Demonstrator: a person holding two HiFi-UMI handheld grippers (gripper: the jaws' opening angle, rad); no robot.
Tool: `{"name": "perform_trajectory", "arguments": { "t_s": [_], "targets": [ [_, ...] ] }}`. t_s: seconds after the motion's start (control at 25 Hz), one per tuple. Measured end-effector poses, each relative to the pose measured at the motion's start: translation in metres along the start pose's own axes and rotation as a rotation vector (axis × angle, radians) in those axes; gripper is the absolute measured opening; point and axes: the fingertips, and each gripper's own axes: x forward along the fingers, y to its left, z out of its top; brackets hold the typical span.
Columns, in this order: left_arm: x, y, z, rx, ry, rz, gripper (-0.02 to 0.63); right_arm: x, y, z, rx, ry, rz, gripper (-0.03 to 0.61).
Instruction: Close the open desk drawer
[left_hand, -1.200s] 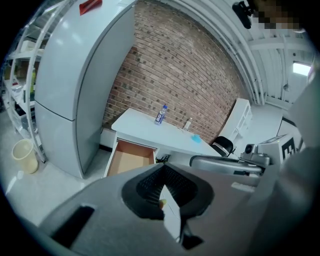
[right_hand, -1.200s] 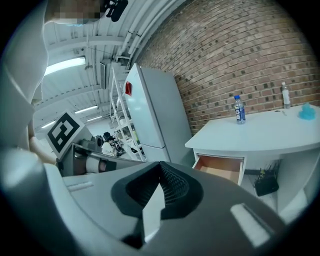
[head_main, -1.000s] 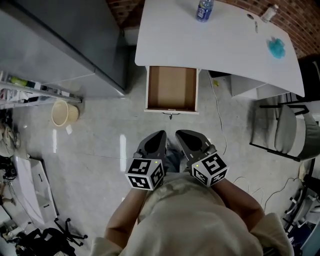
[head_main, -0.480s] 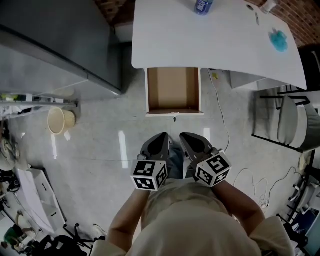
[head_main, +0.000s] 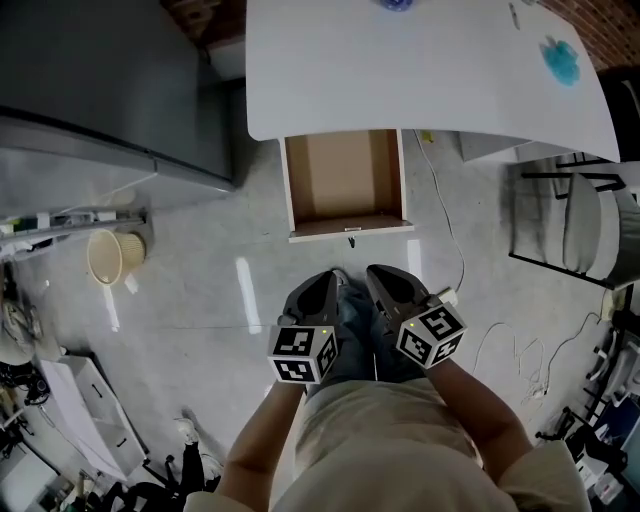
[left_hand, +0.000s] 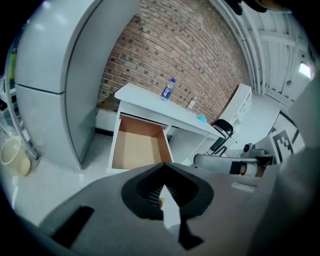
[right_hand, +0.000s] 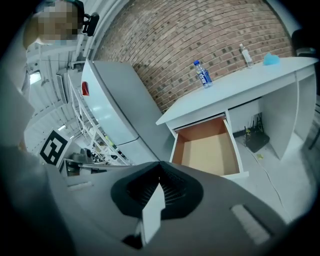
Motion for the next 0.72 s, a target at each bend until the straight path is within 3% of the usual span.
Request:
{"name": "perform_trajectory", "arguments": {
  "t_s": [0.2, 0.4, 0.72],
  "targets": [
    [0.019, 0.018, -0.019, 0.006, 0.013, 0.017, 0.0, 0.015, -0.022, -0.03, 0.05, 0.039, -0.001, 0.02],
    [0.04, 0.033, -0.041, -0.023, 0.022, 0.026, 0.003, 0.028, -0.057, -0.053, 0.1, 0.046, -0.06, 0.037],
    [0.076, 0.053, -0.069, -0.009, 0.052, 0.003, 0.044, 0.052, -0.102, -0.086, 0.097, 0.094, -0.108, 0.09]
  ]
}}
